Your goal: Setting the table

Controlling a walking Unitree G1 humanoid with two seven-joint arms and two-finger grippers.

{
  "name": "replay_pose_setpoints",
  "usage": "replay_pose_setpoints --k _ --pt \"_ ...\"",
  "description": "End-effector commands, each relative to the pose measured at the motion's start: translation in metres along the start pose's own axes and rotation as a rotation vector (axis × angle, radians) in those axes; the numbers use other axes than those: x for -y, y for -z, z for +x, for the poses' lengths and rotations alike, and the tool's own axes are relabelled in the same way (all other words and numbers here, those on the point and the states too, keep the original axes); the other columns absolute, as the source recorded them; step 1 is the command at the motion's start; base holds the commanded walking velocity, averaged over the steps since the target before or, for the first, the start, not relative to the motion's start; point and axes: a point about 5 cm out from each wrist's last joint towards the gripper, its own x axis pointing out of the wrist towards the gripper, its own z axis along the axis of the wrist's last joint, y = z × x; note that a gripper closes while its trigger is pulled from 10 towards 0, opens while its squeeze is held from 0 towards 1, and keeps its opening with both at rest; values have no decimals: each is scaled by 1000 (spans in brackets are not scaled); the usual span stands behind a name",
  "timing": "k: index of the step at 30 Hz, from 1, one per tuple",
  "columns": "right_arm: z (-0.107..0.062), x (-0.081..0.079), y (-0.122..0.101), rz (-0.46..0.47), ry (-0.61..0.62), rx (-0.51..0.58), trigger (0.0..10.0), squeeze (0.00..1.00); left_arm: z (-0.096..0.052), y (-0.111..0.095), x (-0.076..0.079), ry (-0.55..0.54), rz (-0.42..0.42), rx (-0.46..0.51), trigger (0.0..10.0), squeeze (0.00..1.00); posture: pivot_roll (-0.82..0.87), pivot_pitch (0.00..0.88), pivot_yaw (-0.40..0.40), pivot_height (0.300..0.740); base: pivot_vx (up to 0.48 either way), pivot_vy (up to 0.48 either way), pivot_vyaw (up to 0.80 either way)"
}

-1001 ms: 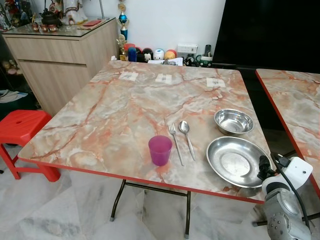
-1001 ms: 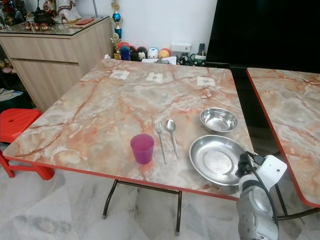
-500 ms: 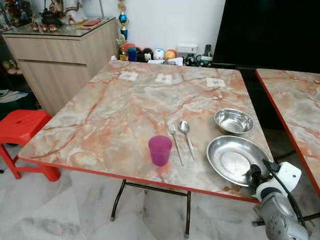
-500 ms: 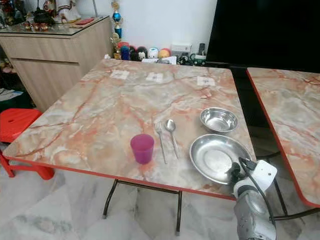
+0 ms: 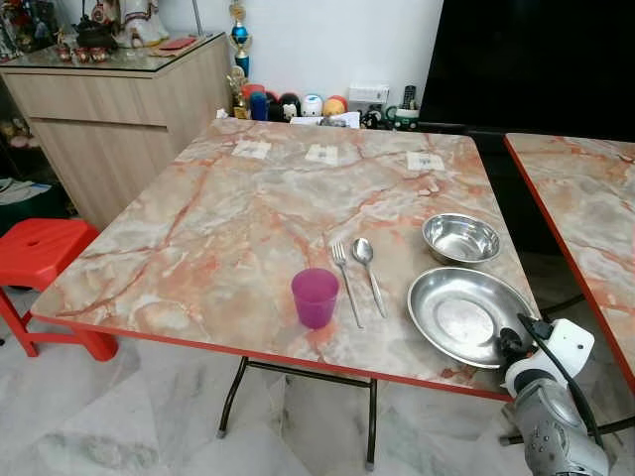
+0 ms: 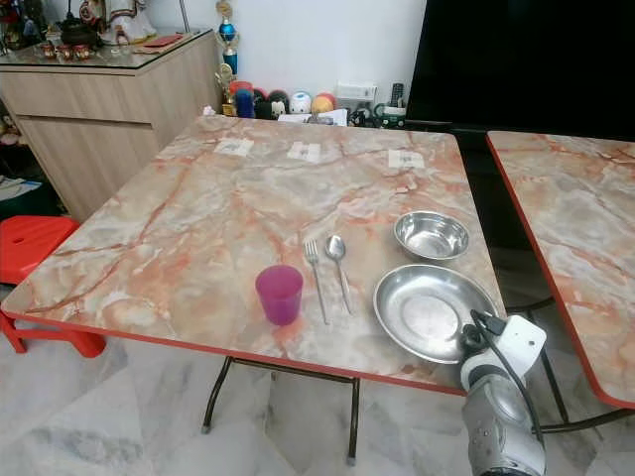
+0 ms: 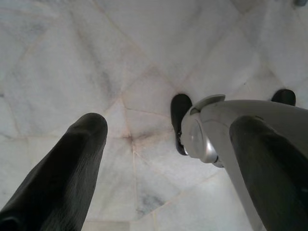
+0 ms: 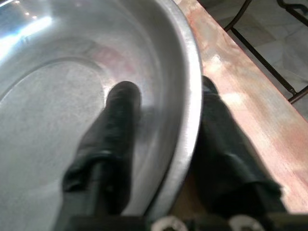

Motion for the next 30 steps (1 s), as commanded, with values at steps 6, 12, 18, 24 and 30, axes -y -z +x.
replay_pose_setpoints --k 6,12,18,24,30 --pt "0 -6 4 21 -8 -7 0 0 -2 12 0 -2 24 -48 10000 0 8 0 -1 740 0 0 0" --pt "-8 -6 10 37 -9 -5 0 0 -2 14 6 3 29 -51 10000 0 11 0 -4 740 0 0 0" --pt "-26 6 18 76 25 26 0 0 2 16 54 61 59 -42 10000 0 -6 0 -1 740 0 0 0" --pt "-41 8 2 191 -2 198 0 0 2 14 83 92 71 -35 10000 0 -2 0 -7 740 0 0 0" --pt "-49 -2 -15 269 -85 331 0 0 3 14 59 68 67 -34 10000 0 -10 0 -4 740 0 0 0"
